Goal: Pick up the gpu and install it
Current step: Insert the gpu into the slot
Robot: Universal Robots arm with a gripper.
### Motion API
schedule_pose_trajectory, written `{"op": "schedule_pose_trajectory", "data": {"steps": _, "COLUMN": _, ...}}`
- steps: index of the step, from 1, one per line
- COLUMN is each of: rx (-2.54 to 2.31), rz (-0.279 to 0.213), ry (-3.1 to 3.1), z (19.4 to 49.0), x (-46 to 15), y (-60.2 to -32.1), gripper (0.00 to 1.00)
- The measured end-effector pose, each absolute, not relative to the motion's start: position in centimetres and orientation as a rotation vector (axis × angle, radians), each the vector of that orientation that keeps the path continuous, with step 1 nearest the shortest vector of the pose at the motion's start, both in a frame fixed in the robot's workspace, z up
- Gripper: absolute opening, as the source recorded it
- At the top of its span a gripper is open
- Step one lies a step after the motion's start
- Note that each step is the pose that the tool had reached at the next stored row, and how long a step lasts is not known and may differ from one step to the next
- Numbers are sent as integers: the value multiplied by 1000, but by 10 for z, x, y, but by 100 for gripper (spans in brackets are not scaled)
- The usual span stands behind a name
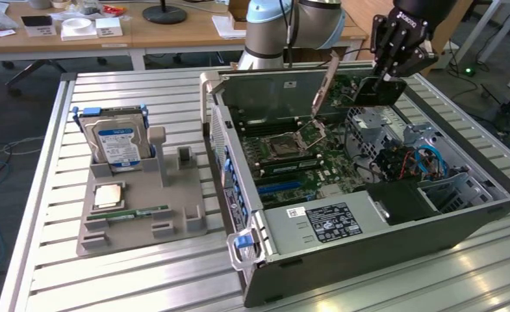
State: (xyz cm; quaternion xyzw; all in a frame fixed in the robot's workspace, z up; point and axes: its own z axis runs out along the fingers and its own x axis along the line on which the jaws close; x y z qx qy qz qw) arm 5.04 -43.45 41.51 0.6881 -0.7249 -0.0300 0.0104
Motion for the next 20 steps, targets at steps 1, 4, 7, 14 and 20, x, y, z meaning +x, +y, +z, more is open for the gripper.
{"op": "schedule_pose_trajectory", "data": {"steps": 1, "rx": 2148, "rz": -94, "ry": -2263, "z": 415, "x": 50, "y": -435, "gripper": 26}}
{"op": "schedule_pose_trajectory", "data": {"steps": 4, "rx": 2150, "rz": -94, "ry": -2260, "z": 415, "x": 50, "y": -434, "gripper": 26}}
{"op": "schedule_pose_trajectory", "data": {"steps": 7, "rx": 2175, "rz": -93, "ry": -2236, "z": 414, "x": 50, "y": -434, "gripper": 26}}
{"op": "schedule_pose_trajectory", "data": {"steps": 14, "rx": 2222, "rz": -91, "ry": -2188, "z": 408, "x": 49, "y": -434, "gripper": 26}}
{"op": "schedule_pose_trajectory", "data": {"steps": 20, "rx": 2235, "rz": -91, "ry": -2174, "z": 401, "x": 39, "y": -435, "gripper": 26}}
